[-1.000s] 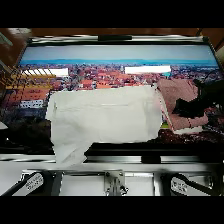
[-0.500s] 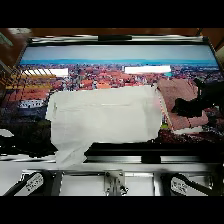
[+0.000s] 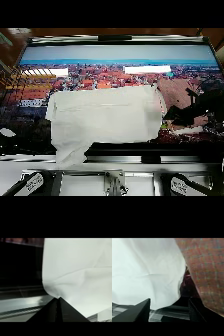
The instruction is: Fold the shirts.
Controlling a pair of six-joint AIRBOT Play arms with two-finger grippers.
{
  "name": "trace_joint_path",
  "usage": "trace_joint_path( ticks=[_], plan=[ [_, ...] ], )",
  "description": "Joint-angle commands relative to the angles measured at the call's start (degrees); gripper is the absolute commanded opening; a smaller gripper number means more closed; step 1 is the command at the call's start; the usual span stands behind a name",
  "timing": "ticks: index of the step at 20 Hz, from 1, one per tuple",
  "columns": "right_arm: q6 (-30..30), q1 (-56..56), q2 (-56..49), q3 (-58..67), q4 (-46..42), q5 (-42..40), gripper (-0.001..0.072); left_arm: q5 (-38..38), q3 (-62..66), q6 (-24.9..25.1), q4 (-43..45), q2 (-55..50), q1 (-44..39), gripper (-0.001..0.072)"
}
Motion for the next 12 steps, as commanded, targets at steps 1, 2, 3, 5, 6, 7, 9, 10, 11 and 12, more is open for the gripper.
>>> trace_joint_path(
  ticks=[1,2,3,5,6,7,9,10,11,12],
  plan=[
    [-2.6,0.0,1.5,-9.0,6.2,3.7,0.0584,-1.4,0.7,0.9,-0.4,0.4,0.0,0.0033],
    [-3.1,0.4,1.6,-10.8,6.0,4.4,0.0584,-1.5,1.0,0.9,-0.4,0.4,0.0,0.0033],
    [-3.3,1.0,1.6,-12.1,5.5,5.1,0.0584,-1.5,1.4,0.9,-0.4,0.4,0.0,0.0033],
    [-3.1,2.1,1.6,-14.1,4.6,7.2,0.0585,-2.4,2.6,0.9,-0.4,0.4,0.0,0.0033],
    [-2.8,2.8,1.6,-15.1,4.3,8.4,0.0584,-3.0,3.3,0.9,-0.4,0.4,0.0,0.0033],
    [-2.4,3.6,1.6,-16.0,4.3,9.4,0.0584,-3.4,3.9,0.9,-0.4,0.4,0.0,0.0033],
    [-2.0,5.5,1.5,-17.4,4.3,11.4,0.0584,-3.4,4.4,0.9,-0.4,0.4,0.0,0.0033],
    [-1.7,6.5,1.5,-17.8,4.3,12.3,0.0584,-3.7,4.5,0.9,-0.4,0.4,0.0,0.0033],
    [-1.4,7.3,1.5,-17.9,4.1,13.4,0.0584,-4.0,4.5,0.9,-0.4,0.4,0.0,0.0033],
    [-0.8,7.7,1.5,-17.9,4.1,14.3,0.0584,-4.3,4.5,0.9,-0.4,0.4,0.0,0.0033]
  ],
)
